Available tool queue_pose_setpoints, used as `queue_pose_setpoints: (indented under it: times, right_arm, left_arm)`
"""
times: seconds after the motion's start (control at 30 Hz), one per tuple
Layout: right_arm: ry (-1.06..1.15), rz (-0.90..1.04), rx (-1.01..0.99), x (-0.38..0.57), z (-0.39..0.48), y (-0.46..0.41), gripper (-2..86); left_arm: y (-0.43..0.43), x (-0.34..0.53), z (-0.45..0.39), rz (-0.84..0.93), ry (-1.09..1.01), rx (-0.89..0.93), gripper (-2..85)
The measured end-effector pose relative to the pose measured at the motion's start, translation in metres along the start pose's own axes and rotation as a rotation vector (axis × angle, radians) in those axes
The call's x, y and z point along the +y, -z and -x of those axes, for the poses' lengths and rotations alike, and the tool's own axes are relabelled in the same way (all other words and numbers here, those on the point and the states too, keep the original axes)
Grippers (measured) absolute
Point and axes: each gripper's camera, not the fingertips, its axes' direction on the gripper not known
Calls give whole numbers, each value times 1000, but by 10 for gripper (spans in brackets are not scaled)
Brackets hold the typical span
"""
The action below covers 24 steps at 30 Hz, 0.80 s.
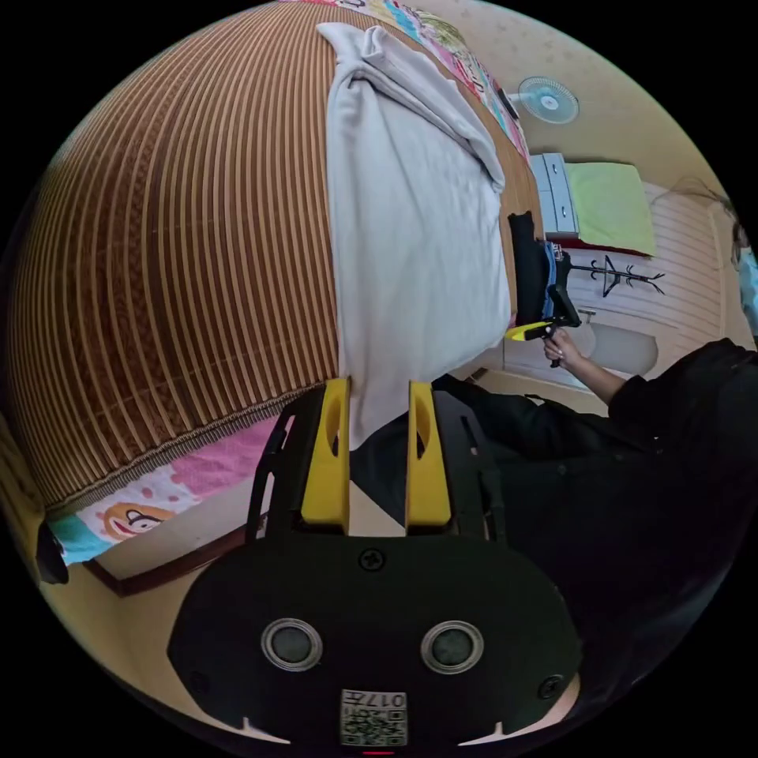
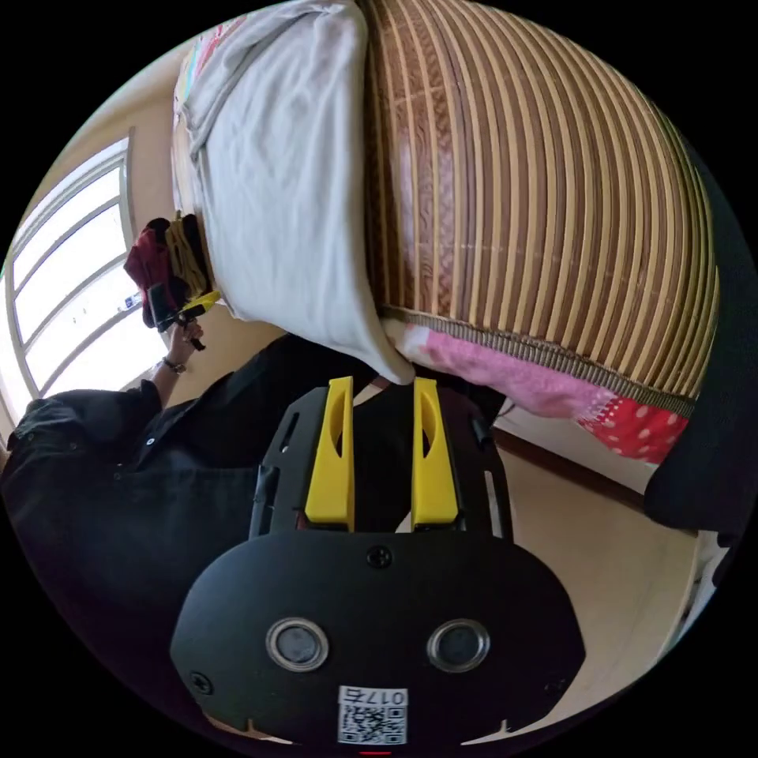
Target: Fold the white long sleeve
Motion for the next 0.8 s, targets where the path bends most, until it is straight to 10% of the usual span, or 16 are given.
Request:
queue_pose_setpoints:
  times: [0.57,0.8]
  right_arm:
    - [56,159,-181,11,-12,80,41]
    - [-37,-96,-582,146,-26,173,27]
  left_arm:
    - [0,-15,47,320,-69,46,47]
    - [58,62,35,187,-22,574,41]
